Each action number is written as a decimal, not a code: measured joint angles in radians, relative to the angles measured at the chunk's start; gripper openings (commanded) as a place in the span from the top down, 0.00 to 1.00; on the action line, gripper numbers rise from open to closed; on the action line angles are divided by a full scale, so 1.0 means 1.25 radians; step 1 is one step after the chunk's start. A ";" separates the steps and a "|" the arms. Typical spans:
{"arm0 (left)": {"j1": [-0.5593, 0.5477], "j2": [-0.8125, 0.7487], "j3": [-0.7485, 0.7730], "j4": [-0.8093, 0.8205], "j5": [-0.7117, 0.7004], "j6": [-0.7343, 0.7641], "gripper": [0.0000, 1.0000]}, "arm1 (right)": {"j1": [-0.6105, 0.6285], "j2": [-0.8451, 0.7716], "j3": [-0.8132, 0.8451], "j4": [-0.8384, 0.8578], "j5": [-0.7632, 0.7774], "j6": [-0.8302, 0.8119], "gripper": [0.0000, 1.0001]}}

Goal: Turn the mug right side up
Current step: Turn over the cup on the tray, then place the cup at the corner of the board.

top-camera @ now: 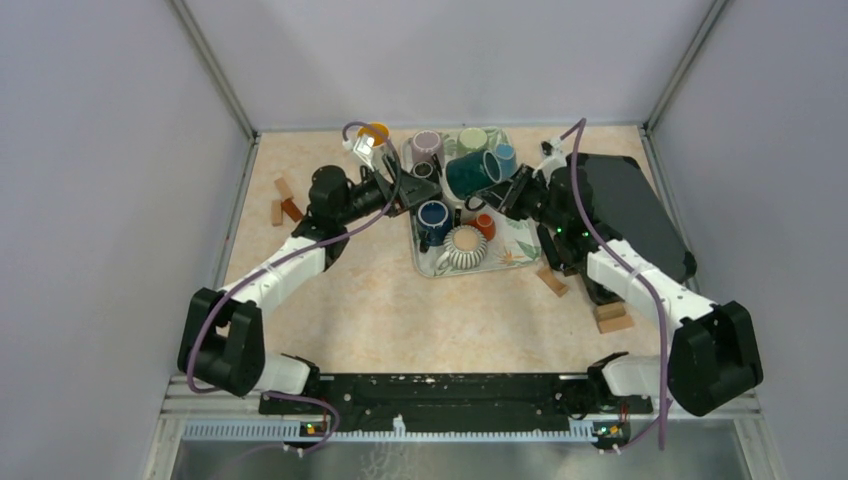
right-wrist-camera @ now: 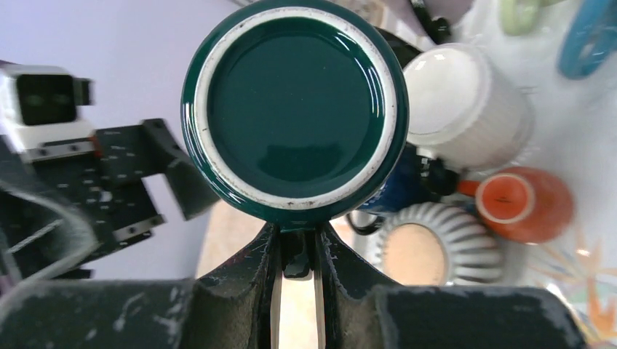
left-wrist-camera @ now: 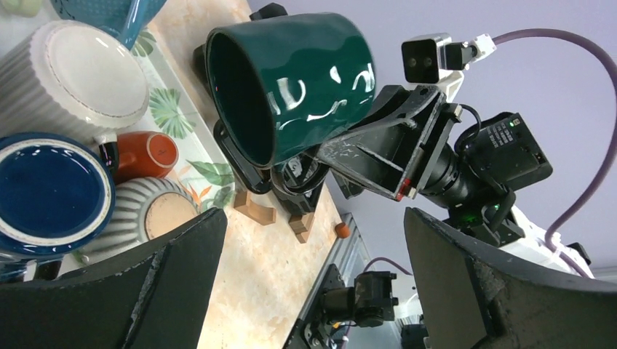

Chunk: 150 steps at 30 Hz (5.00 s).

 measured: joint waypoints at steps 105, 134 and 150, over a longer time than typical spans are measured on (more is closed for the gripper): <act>0.112 -0.009 0.197 -0.433 -0.566 0.410 1.00 | 0.115 -0.020 0.028 -0.049 0.103 0.005 0.01; 0.223 0.521 0.552 -0.543 -0.602 0.538 1.00 | 0.115 -0.049 0.140 -0.427 0.339 -0.085 0.01; 0.223 0.575 0.589 -0.592 -0.597 0.555 0.90 | 0.115 -0.049 0.139 -0.418 0.292 -0.116 0.01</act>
